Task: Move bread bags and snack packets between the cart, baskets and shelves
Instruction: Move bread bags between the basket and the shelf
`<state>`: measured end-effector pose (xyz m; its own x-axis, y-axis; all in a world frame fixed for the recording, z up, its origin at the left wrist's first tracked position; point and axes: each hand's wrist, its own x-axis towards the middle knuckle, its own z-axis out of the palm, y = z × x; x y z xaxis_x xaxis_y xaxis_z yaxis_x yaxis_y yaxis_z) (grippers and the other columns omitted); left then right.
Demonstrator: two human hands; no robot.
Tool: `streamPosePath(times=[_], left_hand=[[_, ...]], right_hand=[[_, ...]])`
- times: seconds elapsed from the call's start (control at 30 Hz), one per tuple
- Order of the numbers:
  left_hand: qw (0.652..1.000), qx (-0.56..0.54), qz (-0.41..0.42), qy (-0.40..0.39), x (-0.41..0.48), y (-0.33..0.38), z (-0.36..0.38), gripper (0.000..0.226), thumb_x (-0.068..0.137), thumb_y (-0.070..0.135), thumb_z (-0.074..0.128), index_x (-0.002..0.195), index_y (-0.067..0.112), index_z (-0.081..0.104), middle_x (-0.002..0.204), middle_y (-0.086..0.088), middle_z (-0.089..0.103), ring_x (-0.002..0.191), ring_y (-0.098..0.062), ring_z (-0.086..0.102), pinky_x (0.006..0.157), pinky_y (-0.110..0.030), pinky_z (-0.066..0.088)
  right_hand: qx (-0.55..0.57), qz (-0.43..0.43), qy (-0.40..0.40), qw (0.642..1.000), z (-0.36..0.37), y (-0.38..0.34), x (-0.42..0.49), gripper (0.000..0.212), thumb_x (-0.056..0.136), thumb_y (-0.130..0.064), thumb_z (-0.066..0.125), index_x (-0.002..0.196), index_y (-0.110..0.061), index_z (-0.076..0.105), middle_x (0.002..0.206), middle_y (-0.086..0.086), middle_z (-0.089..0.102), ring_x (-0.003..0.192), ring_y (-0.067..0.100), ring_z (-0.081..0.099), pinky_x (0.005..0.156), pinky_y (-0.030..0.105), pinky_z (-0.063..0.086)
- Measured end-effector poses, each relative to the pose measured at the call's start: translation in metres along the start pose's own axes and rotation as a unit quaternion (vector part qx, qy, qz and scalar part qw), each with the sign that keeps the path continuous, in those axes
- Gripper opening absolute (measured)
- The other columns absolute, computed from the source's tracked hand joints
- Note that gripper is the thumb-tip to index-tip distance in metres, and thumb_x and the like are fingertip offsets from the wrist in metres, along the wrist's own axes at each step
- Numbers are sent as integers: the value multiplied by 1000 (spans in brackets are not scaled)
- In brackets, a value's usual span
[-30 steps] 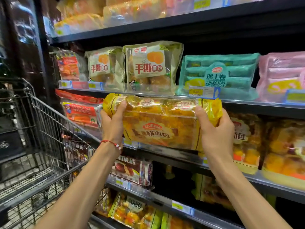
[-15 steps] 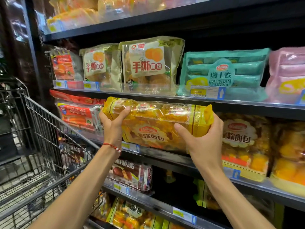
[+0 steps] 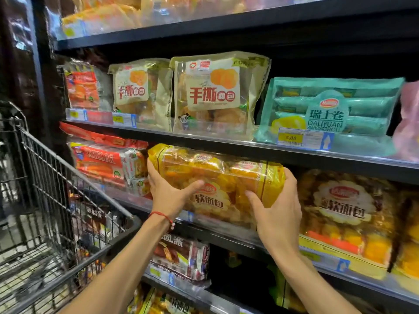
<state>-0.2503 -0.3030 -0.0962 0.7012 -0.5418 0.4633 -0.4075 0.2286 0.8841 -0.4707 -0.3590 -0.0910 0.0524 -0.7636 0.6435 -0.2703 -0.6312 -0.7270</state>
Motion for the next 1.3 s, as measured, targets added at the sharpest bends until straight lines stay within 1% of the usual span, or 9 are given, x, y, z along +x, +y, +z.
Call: streamPosePath(times=[0.27,0.4,0.53,0.63,0.8,0.9,1.0,1.17,1.3], left_hand=[[1000,14,8,-3,14,-15,14,147,57,67,84,156,45,-22,170,6,-11,158,-25,3,126,-55,14],[998,54,25,-4,14,-26,24,141,67,69,77,152,44,-31,167,10,-25,157,-17,-10,128,-50,6],[993,109,32,-44,11,-50,24,141,71,61,81,152,43,-33,167,9,-26,157,-14,-4,123,-41,13],[985,160,40,-57,10,-68,25,140,74,57,82,155,37,-30,171,6,-13,158,-20,7,121,-43,25],[991,133,11,-29,25,-69,35,133,69,48,91,161,21,-1,165,-8,27,148,-27,35,115,-39,36],[983,181,0,-43,39,-66,43,119,68,52,90,156,11,21,163,-11,26,148,-30,32,116,-43,35],[947,317,-16,-49,39,-67,52,95,68,70,80,131,5,52,159,-11,16,144,-34,21,113,-51,39],[929,365,-45,-52,35,-67,55,115,73,82,66,152,5,34,162,-19,24,144,-38,32,111,-51,40],[897,431,-54,-82,41,-62,54,118,74,90,52,156,8,31,166,-19,22,146,-38,28,111,-48,39]], right_hand=[[-34,-13,-21,999,10,17,5,99,96,-30,75,160,-42,1,169,-5,30,151,22,38,122,49,34],[-28,9,-30,999,18,25,2,110,94,-24,78,161,-40,-8,173,-8,16,155,17,27,124,41,29],[-79,104,-54,990,27,47,6,70,95,-42,72,146,-17,31,146,6,45,139,26,40,109,43,42],[-108,138,-63,982,33,55,7,50,98,-48,66,127,-17,41,142,14,40,133,33,40,108,47,41],[-115,155,-61,979,38,56,20,75,99,-43,68,153,-4,33,158,20,37,152,34,25,122,48,30],[-158,186,-76,967,40,61,25,46,93,-45,76,107,-10,50,114,12,57,117,36,53,91,42,45],[-182,205,-109,956,39,60,30,52,88,-49,80,80,-17,40,92,7,57,94,33,56,71,37,39],[-207,189,-146,949,40,59,33,77,84,-46,85,136,-7,43,129,15,63,116,39,61,92,46,53],[-213,179,-148,949,42,63,36,73,87,-48,81,132,-7,41,132,16,61,117,38,60,97,50,54]])
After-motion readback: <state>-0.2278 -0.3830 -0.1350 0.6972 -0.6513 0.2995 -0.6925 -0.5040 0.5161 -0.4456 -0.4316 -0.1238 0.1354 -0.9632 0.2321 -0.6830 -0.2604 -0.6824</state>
